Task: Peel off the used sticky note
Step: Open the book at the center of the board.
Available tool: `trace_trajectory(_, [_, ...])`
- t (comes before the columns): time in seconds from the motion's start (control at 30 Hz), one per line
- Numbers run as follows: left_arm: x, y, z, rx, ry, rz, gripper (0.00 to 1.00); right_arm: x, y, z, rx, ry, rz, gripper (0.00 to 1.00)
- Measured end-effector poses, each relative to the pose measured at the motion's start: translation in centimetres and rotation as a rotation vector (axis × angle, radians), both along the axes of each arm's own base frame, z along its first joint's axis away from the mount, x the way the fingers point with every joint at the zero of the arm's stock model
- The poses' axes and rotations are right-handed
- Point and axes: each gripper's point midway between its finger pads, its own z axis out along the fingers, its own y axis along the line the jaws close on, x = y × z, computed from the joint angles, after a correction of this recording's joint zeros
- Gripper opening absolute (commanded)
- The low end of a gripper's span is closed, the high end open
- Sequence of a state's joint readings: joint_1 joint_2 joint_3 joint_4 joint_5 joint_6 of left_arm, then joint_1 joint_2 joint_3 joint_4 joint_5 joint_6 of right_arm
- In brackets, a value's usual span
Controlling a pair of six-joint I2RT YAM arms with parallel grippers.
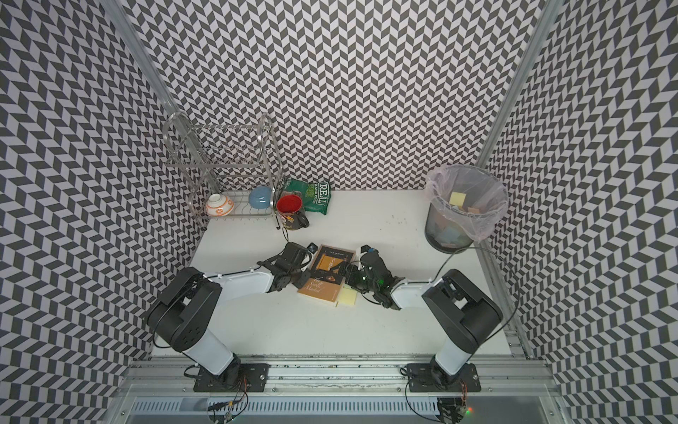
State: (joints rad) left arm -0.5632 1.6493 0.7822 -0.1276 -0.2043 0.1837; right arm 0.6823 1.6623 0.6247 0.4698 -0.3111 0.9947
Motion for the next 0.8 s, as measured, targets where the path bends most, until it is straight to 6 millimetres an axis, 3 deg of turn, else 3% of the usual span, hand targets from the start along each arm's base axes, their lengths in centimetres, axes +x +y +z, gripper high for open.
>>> trace_trajectory(0.57, [0.0,0.0,0.0,0.000,0.000,0.000,0.28,-0.1,0.5,-0.2,0.017,0.020,0.014,0.95])
trace_trajectory(0.8, [0.0,0.0,0.0,0.000,0.000,0.000,0.28,-0.2,1.2,0.9,0.064,0.006,0.039,0.95])
